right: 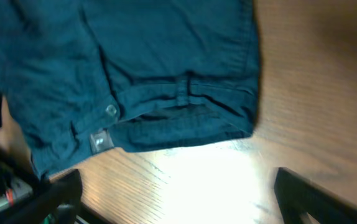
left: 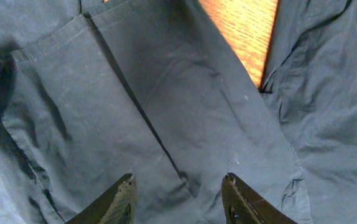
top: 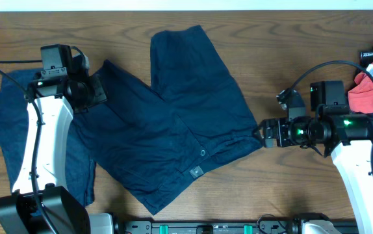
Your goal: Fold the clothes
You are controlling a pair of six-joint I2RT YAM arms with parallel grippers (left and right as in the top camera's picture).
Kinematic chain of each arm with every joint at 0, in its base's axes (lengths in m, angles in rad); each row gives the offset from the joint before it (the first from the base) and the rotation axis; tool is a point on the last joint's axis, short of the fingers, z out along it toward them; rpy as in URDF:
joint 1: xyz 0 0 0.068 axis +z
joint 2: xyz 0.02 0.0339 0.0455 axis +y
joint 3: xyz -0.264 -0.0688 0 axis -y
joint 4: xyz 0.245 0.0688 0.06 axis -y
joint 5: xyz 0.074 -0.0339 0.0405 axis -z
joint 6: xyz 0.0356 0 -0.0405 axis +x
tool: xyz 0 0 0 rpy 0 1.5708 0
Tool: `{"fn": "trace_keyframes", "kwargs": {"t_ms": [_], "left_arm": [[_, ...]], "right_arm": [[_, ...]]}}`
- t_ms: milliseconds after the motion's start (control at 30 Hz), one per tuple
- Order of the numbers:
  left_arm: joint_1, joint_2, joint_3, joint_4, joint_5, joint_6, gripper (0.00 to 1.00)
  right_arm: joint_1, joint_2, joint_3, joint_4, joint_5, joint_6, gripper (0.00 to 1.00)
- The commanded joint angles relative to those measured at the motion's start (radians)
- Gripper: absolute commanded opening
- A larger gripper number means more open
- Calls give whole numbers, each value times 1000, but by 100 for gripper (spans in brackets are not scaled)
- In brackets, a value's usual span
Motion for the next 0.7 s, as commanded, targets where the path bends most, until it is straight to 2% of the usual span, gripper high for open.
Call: {"fn": "trace_keyframes", "kwargs": {"t_ms": [0, 33, 133, 167, 367, 667], "left_arm": [[3, 5, 7, -6, 13, -11, 56], [3, 5, 7, -4, 13, -11, 56], [4, 6, 7, 2, -20, -11, 56], [4, 11, 7, 3, -64, -11, 56], [9, 60, 7, -4, -88, -58, 56], [9, 69, 7, -25, -62, -60, 55]], "right_arm": [[10, -1, 2, 1, -55, -17, 99], [10, -1, 2, -3, -10, -9, 99], [10, 11, 2, -32, 278, 215, 99], [10, 25, 1, -47, 345, 238, 99], [35, 166, 1, -60, 221, 208, 99], [225, 382, 4, 200, 164, 228, 99]]}}
